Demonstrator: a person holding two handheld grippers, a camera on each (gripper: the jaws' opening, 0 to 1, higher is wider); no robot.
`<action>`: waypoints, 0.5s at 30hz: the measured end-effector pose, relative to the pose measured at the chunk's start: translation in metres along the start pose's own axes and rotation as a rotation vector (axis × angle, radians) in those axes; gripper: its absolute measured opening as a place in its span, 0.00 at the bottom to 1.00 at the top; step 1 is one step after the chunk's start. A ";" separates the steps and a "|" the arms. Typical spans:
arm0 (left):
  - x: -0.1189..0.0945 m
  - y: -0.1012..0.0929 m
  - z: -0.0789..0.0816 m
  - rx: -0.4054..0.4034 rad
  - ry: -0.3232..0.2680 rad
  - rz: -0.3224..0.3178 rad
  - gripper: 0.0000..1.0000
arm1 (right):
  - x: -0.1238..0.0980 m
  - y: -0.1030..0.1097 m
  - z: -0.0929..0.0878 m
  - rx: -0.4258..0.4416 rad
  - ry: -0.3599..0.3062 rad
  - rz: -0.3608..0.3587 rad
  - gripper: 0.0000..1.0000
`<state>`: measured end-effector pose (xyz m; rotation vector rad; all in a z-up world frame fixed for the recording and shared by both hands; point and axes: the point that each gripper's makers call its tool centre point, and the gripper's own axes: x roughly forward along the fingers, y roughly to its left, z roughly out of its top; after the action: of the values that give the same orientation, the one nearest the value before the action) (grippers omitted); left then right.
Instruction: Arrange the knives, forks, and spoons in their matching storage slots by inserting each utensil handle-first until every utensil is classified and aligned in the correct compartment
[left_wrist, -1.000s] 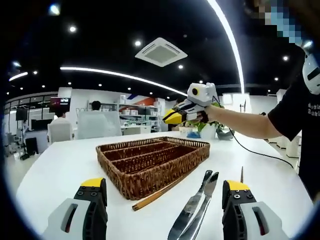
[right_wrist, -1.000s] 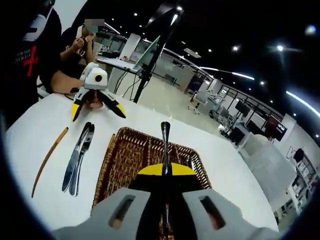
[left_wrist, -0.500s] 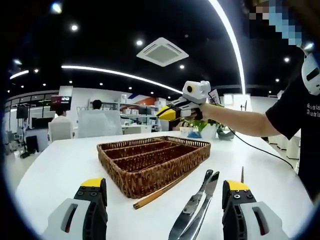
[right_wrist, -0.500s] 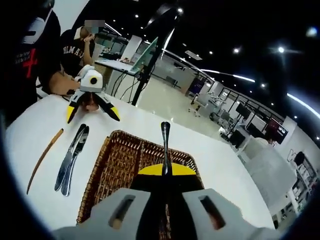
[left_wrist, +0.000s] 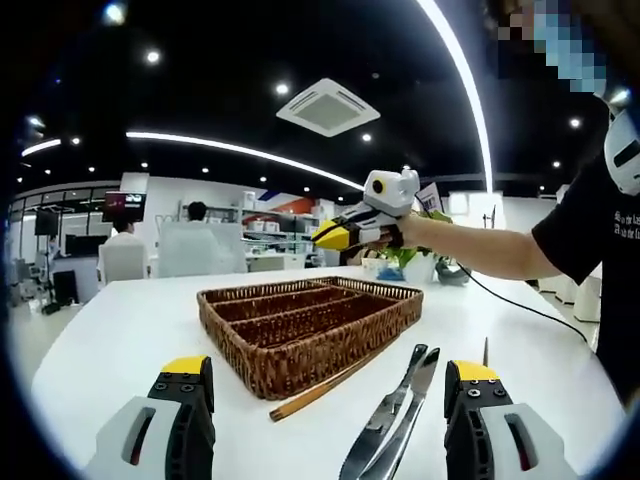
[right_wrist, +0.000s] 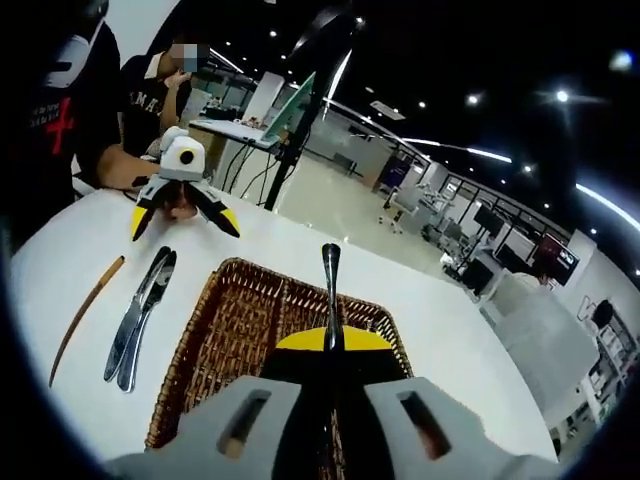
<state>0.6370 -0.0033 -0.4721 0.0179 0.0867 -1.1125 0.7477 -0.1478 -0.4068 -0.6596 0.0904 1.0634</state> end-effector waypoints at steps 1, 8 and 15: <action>0.000 0.000 0.000 -0.001 -0.001 0.001 1.00 | 0.001 0.001 -0.002 0.004 0.002 0.004 0.00; -0.001 0.000 -0.001 0.003 0.002 0.002 1.00 | 0.008 0.006 -0.021 0.062 0.013 0.035 0.00; -0.002 0.001 0.000 0.006 0.000 0.008 1.00 | 0.016 0.014 -0.040 0.094 0.048 0.067 0.00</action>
<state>0.6372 -0.0008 -0.4717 0.0229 0.0831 -1.1047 0.7543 -0.1526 -0.4518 -0.6005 0.2044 1.1011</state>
